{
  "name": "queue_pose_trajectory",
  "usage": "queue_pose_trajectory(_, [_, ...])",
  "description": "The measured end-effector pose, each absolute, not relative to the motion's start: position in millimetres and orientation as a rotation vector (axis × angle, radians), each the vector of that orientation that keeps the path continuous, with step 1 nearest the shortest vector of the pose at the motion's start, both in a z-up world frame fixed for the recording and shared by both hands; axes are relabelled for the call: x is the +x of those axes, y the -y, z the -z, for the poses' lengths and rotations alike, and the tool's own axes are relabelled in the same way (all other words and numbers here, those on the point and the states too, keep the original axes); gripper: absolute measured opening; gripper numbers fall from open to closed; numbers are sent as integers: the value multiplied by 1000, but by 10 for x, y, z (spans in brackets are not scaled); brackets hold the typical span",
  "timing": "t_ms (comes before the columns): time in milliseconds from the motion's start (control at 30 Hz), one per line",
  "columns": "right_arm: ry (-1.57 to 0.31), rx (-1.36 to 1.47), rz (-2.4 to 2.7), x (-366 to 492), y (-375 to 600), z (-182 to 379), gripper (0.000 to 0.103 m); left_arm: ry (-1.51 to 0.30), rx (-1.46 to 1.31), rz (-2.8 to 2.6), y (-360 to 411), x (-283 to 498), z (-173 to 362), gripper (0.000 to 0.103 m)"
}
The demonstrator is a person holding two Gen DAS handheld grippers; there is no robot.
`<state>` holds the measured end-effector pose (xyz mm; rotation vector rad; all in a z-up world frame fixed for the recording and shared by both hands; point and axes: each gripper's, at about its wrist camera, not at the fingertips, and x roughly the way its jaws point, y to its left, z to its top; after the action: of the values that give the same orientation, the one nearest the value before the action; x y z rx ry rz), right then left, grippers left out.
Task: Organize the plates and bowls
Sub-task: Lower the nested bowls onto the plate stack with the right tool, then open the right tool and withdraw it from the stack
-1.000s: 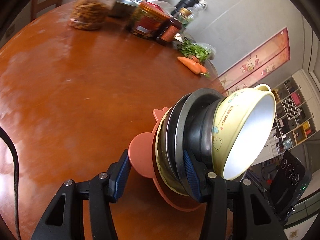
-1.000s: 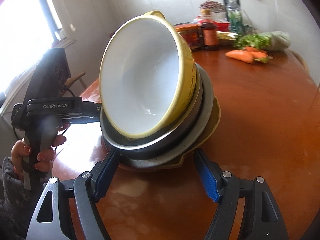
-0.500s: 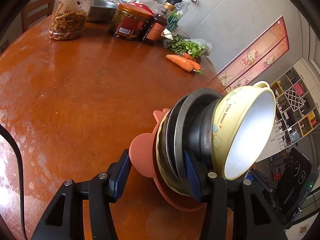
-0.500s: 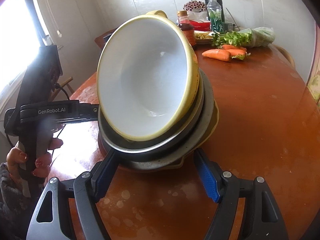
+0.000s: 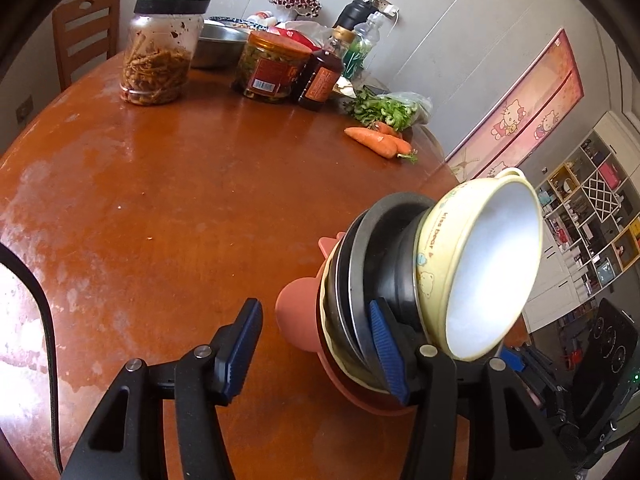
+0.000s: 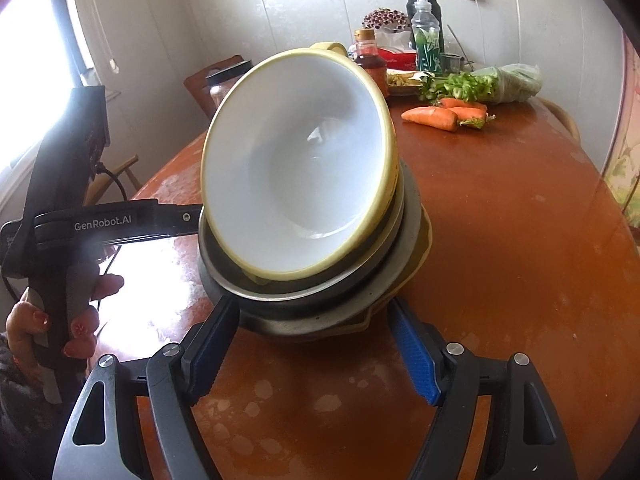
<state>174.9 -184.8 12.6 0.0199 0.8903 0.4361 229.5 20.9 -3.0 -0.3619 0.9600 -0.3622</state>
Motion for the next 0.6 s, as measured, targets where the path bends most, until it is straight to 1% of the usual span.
queue_pose_trajectory(400, [-832,4,-421,1563,1802,-265,78,-899,-310,296,-291,1984,-113,56])
queue_pose_trajectory(600, [-795,-4,-424,1436,1759,-312,78,-869,-278,243,-337,1719,-152,58])
